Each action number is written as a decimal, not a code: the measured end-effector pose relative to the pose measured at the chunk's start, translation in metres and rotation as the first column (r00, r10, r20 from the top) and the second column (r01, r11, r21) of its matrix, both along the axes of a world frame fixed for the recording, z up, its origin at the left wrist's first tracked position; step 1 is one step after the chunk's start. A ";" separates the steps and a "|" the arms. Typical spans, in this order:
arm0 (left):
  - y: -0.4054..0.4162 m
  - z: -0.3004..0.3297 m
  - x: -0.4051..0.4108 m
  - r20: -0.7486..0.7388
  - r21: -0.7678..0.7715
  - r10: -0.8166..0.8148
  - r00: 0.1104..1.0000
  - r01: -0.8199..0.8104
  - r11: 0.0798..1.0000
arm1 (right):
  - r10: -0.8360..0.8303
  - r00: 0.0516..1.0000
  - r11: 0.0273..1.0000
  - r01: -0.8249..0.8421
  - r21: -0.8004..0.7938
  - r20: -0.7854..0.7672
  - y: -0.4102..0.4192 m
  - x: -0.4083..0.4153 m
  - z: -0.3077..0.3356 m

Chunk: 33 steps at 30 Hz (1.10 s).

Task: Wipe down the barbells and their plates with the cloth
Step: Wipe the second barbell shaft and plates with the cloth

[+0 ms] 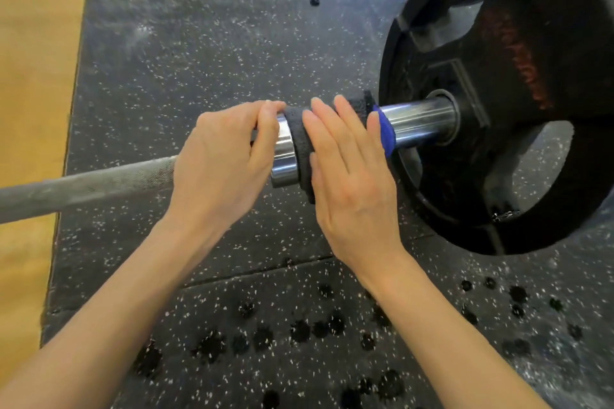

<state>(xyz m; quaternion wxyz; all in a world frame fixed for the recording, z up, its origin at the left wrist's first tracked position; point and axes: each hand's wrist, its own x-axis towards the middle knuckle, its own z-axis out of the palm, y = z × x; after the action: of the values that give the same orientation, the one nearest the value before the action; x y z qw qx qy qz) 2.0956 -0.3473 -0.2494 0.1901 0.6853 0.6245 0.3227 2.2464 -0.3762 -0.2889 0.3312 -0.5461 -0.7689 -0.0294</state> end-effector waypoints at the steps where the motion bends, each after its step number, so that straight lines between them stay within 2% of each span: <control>1: 0.001 0.000 0.000 0.001 0.002 -0.002 1.000 0.002 1.000 | -0.027 1.000 1.000 0.027 -0.004 0.006 0.009 -0.004 0.003; 3: 0.002 0.000 -0.001 0.008 -0.001 -0.008 1.000 0.008 1.000 | -0.123 0.991 0.992 0.123 0.009 0.048 0.033 -0.013 0.022; 6: 0.000 0.001 0.000 0.010 0.000 -0.028 1.000 0.028 1.000 | -0.176 0.956 0.951 0.226 -0.211 0.233 0.061 -0.024 0.052; 7: -0.001 0.001 -0.001 0.012 0.005 -0.032 0.999 0.032 0.999 | -0.171 0.958 0.948 0.224 -0.227 0.230 0.060 -0.025 0.053; 8: -0.003 0.000 -0.001 0.012 0.012 -0.035 0.999 0.035 0.999 | -0.166 0.962 0.959 0.209 -0.192 0.216 0.055 -0.025 0.052; 10: -0.007 -0.002 -0.002 0.000 0.031 -0.039 0.999 0.038 0.999 | -0.184 0.983 0.979 0.182 -0.092 -0.017 0.029 -0.021 0.034; 12: -0.014 -0.003 -0.001 -0.024 0.049 -0.040 0.999 0.041 0.998 | -0.120 0.974 0.991 0.105 -0.089 -0.192 -0.011 -0.016 0.011; 14: -0.022 -0.005 0.001 -0.046 0.071 -0.048 0.998 0.051 0.996 | -0.088 0.978 0.995 0.076 -0.070 -0.189 -0.037 -0.008 -0.001; 17: -0.034 -0.006 0.003 -0.079 0.112 -0.069 0.995 0.078 0.991 | -0.063 0.986 0.995 0.050 -0.083 -0.151 -0.026 0.001 0.010; 20: -0.045 -0.007 0.005 -0.085 0.143 -0.091 0.992 0.102 0.984 | -0.222 0.975 0.969 0.221 -0.113 0.005 0.007 -0.004 0.032; 22: -0.052 -0.008 0.005 -0.100 0.148 -0.107 0.989 0.122 0.981 | -0.247 0.968 0.958 0.251 -0.135 0.050 0.002 -0.006 0.039; 25: -0.061 -0.008 0.006 -0.125 0.139 -0.123 0.984 0.140 0.980 | -0.168 0.984 0.969 0.155 -0.192 -0.055 -0.046 0.000 0.026; 28: -0.071 -0.007 0.007 -0.133 0.113 -0.141 0.981 0.156 0.981 | -0.164 0.981 0.972 0.142 -0.186 -0.105 -0.068 -0.002 0.029; 29: -0.075 -0.007 0.008 -0.135 0.107 -0.148 0.980 0.163 0.981 | -0.180 0.983 0.966 0.167 -0.199 -0.047 -0.055 -0.005 0.040; 30: -0.079 -0.007 0.008 -0.133 0.105 -0.160 0.978 0.175 0.979 | -0.185 0.980 0.946 0.199 -0.256 0.078 -0.039 -0.006 0.053; 31: -0.082 -0.008 0.008 -0.127 0.105 -0.176 0.976 0.190 0.976 | -0.126 0.959 0.908 0.215 -0.361 0.254 -0.022 -0.009 0.065; 32: -0.086 -0.008 0.008 -0.119 0.107 -0.193 0.974 0.206 0.973 | -0.025 0.932 0.868 0.200 -0.454 0.363 -0.013 -0.008 0.072; 33: -0.089 -0.009 0.007 -0.114 0.111 -0.210 0.971 0.222 0.969 | 0.033 0.924 0.861 0.167 -0.480 0.381 -0.014 -0.003 0.075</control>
<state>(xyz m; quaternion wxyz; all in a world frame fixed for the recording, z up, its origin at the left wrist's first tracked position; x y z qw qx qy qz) 2.1029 -0.4364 -0.2585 0.1493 0.7753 0.5338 0.3027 2.2436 -0.3901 -0.2137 0.0219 -0.6243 -0.7789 0.0567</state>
